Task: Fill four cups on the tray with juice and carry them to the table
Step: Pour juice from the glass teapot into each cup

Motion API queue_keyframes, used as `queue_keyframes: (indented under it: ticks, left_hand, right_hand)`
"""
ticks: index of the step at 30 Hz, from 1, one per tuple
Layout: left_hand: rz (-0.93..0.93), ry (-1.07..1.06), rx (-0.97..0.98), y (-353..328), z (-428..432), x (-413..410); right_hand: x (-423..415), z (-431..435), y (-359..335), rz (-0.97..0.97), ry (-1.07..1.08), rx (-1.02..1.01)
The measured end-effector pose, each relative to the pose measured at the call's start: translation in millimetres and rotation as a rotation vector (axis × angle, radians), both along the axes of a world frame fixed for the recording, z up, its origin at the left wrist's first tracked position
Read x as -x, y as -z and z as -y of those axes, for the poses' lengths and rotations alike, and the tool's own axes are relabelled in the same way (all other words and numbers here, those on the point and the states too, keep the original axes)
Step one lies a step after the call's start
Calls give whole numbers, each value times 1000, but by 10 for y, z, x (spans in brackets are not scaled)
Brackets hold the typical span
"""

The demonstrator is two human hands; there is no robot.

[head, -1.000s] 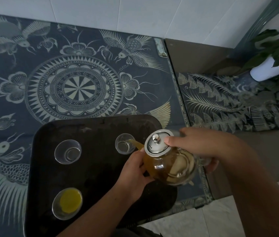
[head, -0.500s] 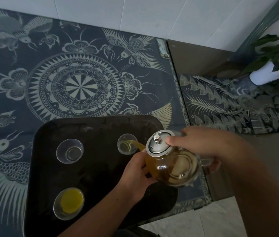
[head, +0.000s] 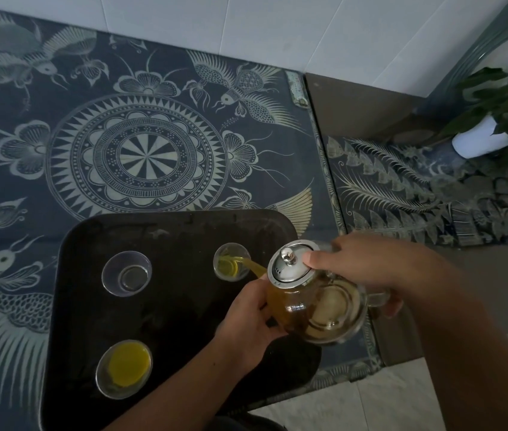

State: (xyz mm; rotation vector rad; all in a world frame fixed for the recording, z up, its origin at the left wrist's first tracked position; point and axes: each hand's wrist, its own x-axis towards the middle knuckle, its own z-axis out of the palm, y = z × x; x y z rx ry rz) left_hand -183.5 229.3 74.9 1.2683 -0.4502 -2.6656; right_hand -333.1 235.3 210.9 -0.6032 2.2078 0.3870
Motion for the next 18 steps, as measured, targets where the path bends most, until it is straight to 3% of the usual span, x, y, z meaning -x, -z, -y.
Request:
queue_keyframes:
  ticks: [18]
  left_hand:
    - [13, 22, 28, -24, -15, 28]
  right_hand:
    - [42, -44, 1, 13, 44, 2]
